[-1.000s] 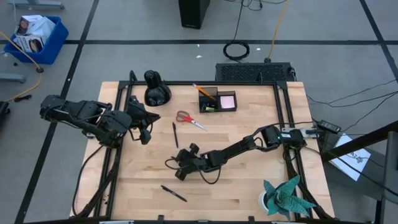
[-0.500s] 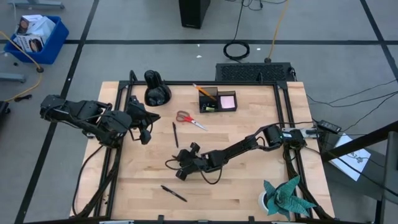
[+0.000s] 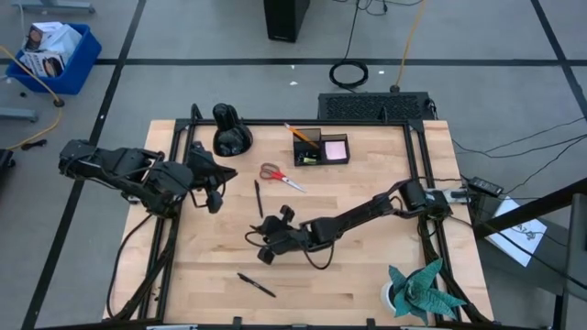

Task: Pick and place office supplies into organizer
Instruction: Put the black pen into the black desk organizer

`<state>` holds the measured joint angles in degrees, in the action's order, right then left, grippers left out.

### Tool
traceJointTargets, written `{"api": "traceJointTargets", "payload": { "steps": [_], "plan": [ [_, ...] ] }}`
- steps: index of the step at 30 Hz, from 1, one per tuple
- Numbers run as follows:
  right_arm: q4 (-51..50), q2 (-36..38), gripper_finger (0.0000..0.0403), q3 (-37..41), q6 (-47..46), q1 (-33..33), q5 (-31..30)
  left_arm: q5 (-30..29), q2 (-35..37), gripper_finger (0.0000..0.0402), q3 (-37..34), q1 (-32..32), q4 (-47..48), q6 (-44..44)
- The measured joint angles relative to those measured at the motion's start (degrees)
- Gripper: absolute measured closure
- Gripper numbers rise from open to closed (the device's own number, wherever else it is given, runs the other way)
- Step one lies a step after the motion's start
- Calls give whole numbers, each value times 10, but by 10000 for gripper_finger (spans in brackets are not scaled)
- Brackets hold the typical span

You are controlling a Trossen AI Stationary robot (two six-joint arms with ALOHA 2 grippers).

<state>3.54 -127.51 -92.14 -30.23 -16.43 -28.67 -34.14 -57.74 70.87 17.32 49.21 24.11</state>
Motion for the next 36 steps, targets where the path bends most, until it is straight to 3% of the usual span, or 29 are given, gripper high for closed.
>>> {"api": "traceJointTargets", "payload": {
  "steps": [7, 16, 25, 36],
  "plan": [
    [-44, 78, 384, -1, 46, -2, -16, 13, 24, 371, 0, 0, -13, 55],
    [-93, 212, 384, -1, 129, -2, -76, 39, 79, 371, 0, 0, -190, 26],
    [-56, 301, 384, -1, 179, 6, -77, 52, 95, 367, 0, 0, -362, 49],
    [98, 305, 384, -1, 204, 24, -73, 61, 46, 263, 0, 0, -445, 131]
  ]
}}
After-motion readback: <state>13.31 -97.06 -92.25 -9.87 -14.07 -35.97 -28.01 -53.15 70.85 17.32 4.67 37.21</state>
